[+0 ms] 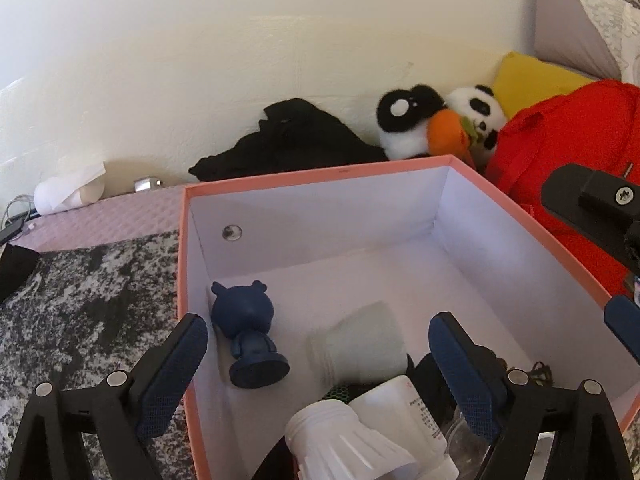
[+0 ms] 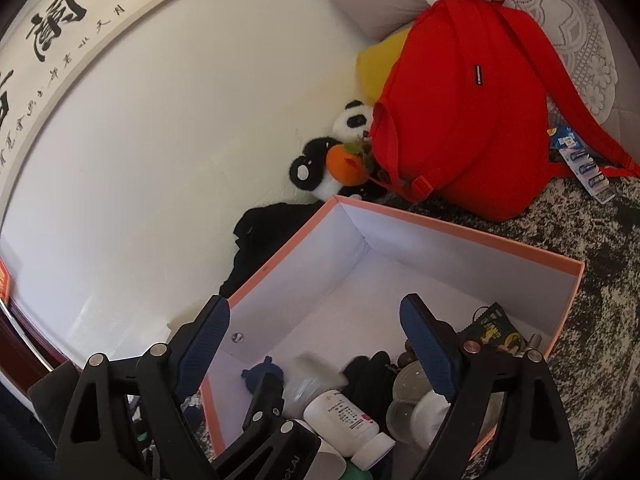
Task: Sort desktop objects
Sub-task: 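Open both tools in the box and withdraw toward the remaining items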
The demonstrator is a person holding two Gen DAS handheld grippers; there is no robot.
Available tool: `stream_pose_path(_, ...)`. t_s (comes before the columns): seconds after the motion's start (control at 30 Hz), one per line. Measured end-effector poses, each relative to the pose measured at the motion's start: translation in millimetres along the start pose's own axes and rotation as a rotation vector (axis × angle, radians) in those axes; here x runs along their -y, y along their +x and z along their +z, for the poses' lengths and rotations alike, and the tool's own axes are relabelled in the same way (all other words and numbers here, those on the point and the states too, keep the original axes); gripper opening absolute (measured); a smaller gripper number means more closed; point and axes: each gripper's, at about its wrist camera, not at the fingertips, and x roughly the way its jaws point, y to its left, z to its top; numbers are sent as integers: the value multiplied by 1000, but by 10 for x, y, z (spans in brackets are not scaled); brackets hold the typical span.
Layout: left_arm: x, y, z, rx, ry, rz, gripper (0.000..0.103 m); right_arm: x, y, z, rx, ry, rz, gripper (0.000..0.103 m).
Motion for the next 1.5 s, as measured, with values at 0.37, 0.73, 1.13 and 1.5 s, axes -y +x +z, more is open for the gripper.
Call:
stream_pose_path(0.37, -40, 8, 6, -15, -27, -5, 94, -12, -7, -26, 0, 9, 6, 91)
stream_pose_path(0.73, -106, 42, 17, -34, -70, -12, 94, -53, 27, -48, -10, 7, 11, 91)
stream_pose_path(1.13, -290, -66, -24, -30, -112, -7, 94, -192, 19, 18, -13, -41, 79, 92)
stream_pose_path(1.5, -1069, -492, -304, -27, -165, 230, 94, -490, -8, -126, -58, -78, 173, 94)
